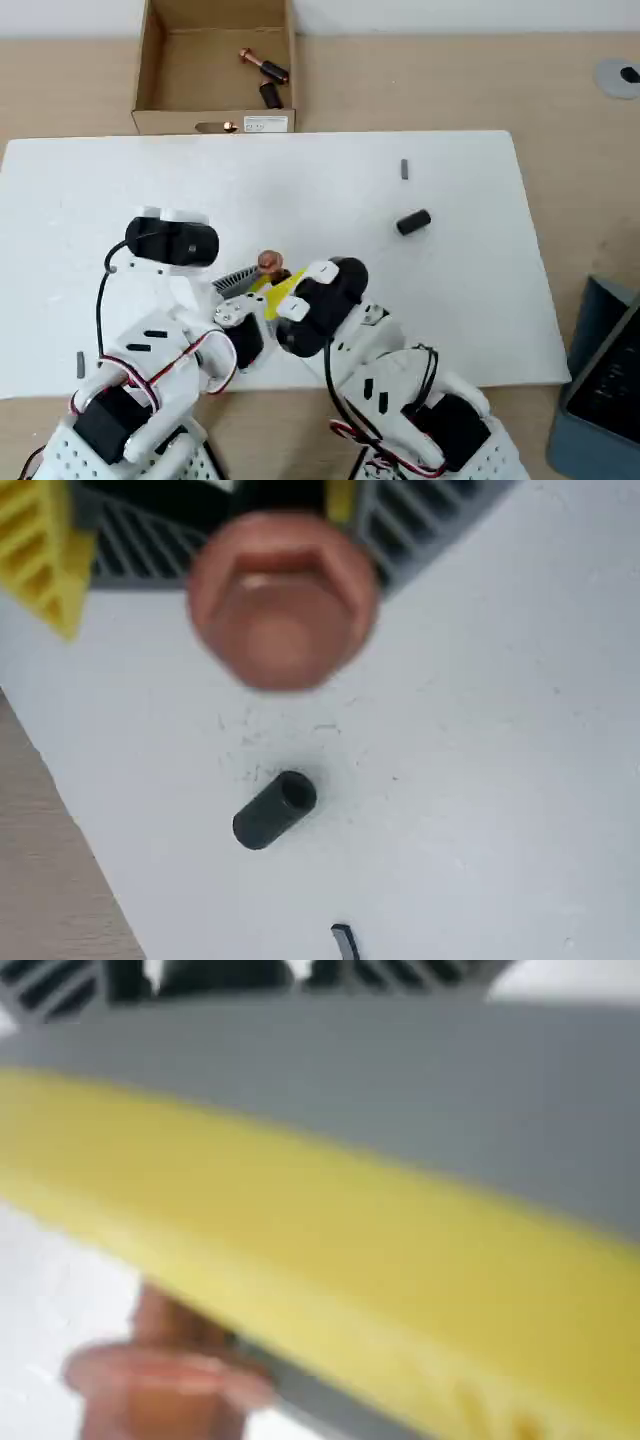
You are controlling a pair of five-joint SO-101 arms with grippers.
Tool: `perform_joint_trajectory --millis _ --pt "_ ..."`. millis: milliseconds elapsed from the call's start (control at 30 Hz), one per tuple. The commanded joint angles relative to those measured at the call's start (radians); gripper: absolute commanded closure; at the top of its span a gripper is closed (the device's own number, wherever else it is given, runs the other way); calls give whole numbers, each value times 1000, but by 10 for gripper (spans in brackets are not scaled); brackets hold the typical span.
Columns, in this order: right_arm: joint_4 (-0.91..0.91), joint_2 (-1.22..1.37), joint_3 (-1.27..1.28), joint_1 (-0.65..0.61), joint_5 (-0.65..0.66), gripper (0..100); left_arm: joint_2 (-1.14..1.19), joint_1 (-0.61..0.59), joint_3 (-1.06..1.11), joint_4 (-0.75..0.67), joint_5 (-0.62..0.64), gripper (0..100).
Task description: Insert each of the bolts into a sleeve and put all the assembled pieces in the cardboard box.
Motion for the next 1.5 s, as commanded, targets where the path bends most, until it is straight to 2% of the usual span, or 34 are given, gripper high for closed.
perform_joint_trajectory --millis 0,133,433,533,633,800,967,1067,1267,1467 --pt "-26 -36 -12 -5 9 989 7 -41 -44 -9 -43 822" --pt "-26 -36 -10 -5 9 989 1 -95 -52 -9 -104 822" --pt "-26 -36 -10 -4 9 989 1 -112 -100 -8 -120 826" --pt "-21 -36 -10 -1 8 989 1 -114 -104 -9 -121 888" --pt "-21 -36 -10 48 3 989 1 -133 -120 -11 -121 1000" --pt "-20 -35 -10 189 2 989 1 -290 -110 -8 -121 998" --pt "-20 -27 -22 321 -52 989 1 -430 17 -9 -193 999" --pt "21 -25 -65 346 -71 989 1 -480 118 -14 -232 999" --pt "64 -2 -166 348 -71 989 1 -503 252 -11 -233 999" --pt "58 251 -366 349 -104 989 -1 -506 338 -14 -227 999"
